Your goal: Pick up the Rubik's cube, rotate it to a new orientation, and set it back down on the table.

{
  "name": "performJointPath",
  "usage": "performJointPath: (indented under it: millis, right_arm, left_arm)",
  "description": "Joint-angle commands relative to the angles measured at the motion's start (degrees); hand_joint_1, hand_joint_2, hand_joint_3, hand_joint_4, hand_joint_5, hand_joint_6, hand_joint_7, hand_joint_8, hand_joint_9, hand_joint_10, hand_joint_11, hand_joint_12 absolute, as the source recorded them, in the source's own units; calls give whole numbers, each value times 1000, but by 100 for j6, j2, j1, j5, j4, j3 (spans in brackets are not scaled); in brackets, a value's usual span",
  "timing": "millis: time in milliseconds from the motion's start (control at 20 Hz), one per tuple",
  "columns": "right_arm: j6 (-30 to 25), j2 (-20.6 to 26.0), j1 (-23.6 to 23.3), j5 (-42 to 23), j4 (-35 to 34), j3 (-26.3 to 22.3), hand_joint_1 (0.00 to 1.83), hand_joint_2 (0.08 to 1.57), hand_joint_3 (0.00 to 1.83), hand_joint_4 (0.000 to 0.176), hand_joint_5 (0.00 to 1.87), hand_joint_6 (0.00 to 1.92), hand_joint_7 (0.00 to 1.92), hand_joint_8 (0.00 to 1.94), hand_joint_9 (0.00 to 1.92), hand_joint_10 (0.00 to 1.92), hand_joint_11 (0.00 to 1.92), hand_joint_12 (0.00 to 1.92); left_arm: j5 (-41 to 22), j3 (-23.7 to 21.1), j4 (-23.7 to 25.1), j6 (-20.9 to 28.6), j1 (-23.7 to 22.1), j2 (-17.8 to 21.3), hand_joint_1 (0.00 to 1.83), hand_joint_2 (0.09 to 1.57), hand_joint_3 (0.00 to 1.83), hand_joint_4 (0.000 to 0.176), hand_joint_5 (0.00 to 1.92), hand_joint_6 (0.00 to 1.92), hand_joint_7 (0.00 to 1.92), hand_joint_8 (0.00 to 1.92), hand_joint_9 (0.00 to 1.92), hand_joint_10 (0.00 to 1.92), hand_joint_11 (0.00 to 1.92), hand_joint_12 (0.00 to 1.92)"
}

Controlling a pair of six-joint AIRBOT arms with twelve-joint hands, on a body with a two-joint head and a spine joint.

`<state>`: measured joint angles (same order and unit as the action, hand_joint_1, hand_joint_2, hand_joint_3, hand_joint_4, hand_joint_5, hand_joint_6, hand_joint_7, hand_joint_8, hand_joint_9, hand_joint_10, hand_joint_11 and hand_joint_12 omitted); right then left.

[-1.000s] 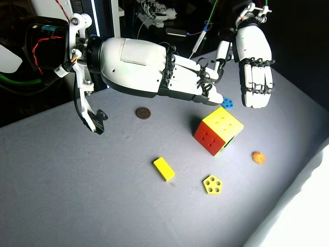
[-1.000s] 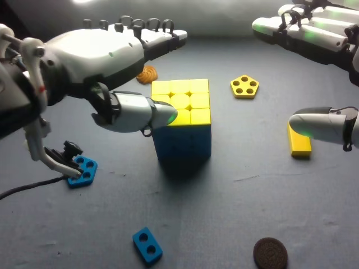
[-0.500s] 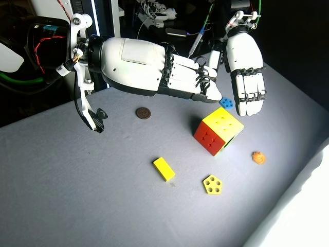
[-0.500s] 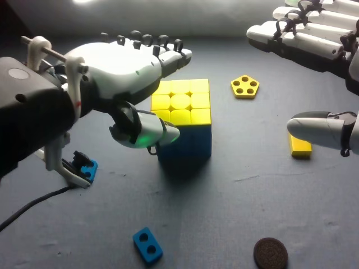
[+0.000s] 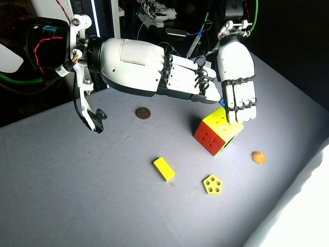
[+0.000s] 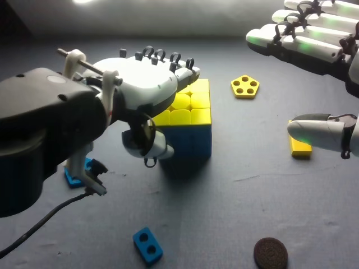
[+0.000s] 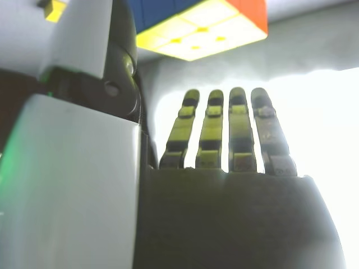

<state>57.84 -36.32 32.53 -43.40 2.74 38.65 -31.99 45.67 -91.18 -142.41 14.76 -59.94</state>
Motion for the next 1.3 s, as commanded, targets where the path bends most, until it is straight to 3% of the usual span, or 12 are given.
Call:
performJointPath:
  millis: [0,400,500,650,1150,1200,1250]
  right_arm:
    - [-4,24,-36,-728,-33,-24,148,1279,0,0,46,14,140,8,117,20,2,1]
    - [-4,23,-34,-729,5,-28,81,1279,0,0,45,12,148,4,115,13,19,23]
    - [-4,23,-33,-729,6,-32,136,1269,0,0,68,8,171,0,123,6,0,115]
    - [-4,23,-30,-729,9,-38,119,1276,1,0,25,0,146,0,105,0,0,2]
    - [-4,11,16,-729,33,-47,115,1275,1,0,32,5,150,3,104,4,14,17]
    - [-4,10,23,-729,41,-51,96,1276,0,0,43,2,162,0,116,4,2,111]
    - [-4,10,27,-729,47,-55,117,1273,0,0,30,2,134,0,93,1,0,48]
  left_arm:
    - [-118,43,221,-6,-22,-33,999,1108,0,0,0,0,0,0,0,0,0,0]
    - [-512,310,-194,-237,-35,-284,1031,1080,0,0,0,0,0,0,0,0,0,0]
    - [-541,389,-274,-334,-50,-329,997,1098,0,0,0,0,0,0,0,0,0,0]
    - [-550,514,-309,-360,-59,-438,975,1112,5,0,0,0,0,0,0,0,0,0]
    - [-554,857,-432,-415,-58,-683,1006,1092,0,0,0,0,0,0,0,0,0,0]
    - [-554,896,-440,-420,-58,-704,980,1097,0,0,0,0,0,0,0,0,0,0]
    - [-554,949,-442,-420,-60,-731,992,1095,0,0,0,0,0,0,0,0,0,0]
